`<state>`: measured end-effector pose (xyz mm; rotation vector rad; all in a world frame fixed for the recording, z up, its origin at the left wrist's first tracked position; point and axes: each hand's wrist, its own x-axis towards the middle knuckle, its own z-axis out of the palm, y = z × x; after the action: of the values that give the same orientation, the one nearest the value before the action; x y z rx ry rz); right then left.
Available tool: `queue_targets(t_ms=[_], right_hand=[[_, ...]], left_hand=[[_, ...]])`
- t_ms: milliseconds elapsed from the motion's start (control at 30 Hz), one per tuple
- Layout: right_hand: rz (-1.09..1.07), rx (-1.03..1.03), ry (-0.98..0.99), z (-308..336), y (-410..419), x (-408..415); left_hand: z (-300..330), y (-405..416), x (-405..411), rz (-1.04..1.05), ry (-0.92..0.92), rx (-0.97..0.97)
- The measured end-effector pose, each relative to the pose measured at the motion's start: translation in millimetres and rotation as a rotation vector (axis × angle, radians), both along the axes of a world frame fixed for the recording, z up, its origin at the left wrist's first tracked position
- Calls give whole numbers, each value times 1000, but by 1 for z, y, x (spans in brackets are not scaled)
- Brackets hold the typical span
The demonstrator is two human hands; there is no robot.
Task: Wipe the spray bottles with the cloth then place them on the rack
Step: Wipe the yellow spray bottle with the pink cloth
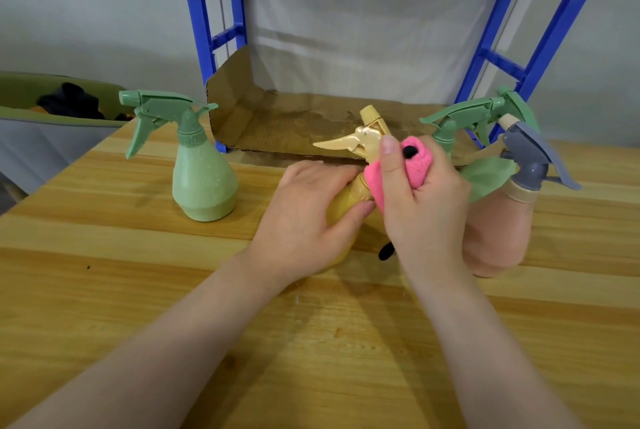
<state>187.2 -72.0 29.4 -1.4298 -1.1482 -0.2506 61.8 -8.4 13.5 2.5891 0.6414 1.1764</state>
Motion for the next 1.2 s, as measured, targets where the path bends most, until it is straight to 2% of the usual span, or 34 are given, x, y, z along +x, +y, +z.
queue_targets(t_ms=[67,200,400,533,633,833,1067,1133,1200], right_hand=[[61,-42,-36,0,-1,-3],[32,-185,-128,-4,1,-5],[9,-28,-183,-2,-3,-5],[86,1,-18,1,-2,-4],[194,-11,214,5,0,-7],[163,-45,525,5,3,-13],[359,61,981,14,2,-20],[374,86,959,15,2,-20],[315,74,826,16,0,-20]], left_hand=[[-1,2,-2,30,4,31],[-4,8,-6,71,33,99],[-6,5,-3,-44,-58,42],[-5,4,-1,-41,-67,14],[-4,5,-2,9,-88,23],[-9,3,-1,96,4,125],[-11,6,0,117,-77,128],[-12,7,1,104,-98,103],[-14,7,2,87,-124,60]])
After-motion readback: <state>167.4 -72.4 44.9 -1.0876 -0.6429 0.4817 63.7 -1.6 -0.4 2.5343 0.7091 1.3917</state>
